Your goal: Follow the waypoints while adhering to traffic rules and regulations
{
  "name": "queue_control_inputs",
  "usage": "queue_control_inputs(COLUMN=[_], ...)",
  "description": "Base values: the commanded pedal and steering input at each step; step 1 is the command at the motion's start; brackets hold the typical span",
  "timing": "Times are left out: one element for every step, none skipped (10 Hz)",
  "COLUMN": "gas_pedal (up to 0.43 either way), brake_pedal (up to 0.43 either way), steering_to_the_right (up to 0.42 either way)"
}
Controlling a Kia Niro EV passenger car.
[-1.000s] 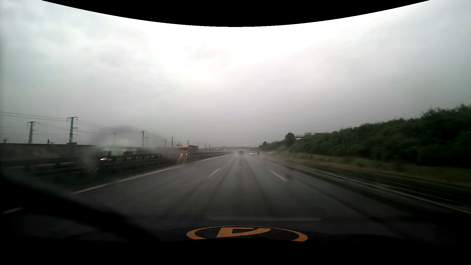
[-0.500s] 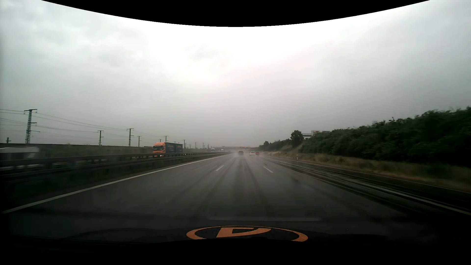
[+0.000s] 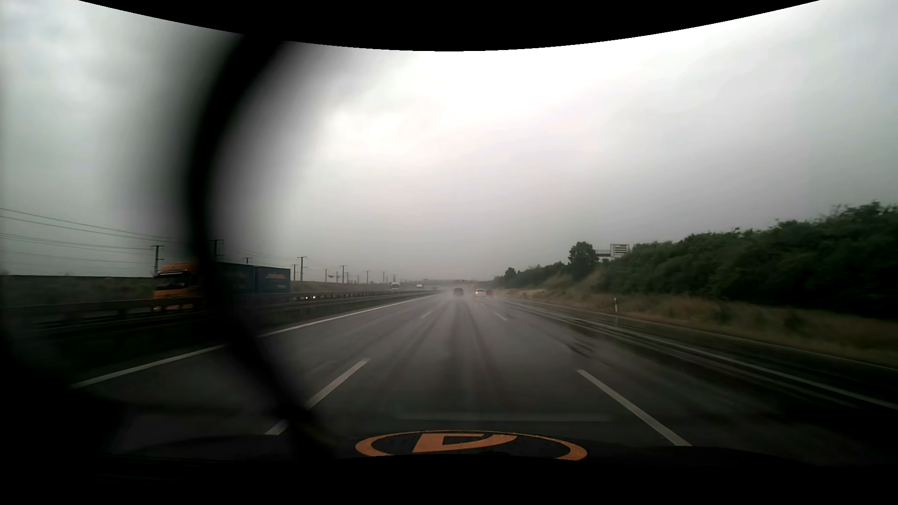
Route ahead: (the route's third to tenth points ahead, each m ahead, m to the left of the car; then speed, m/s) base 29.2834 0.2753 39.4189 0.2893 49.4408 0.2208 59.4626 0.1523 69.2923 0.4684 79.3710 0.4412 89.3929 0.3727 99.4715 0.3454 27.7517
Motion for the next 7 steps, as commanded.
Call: queue_control_inputs(gas_pedal=[0.177,0.189,0.189,0.189,0.189,0.189,0.189], brake_pedal=[0.0,0.0,0.0,0.0,0.0,0.0,0.0], steering_to_the_right=[-0.002,-0.001,-0.001,-0.001,-0.001,-0.001,-0.002])
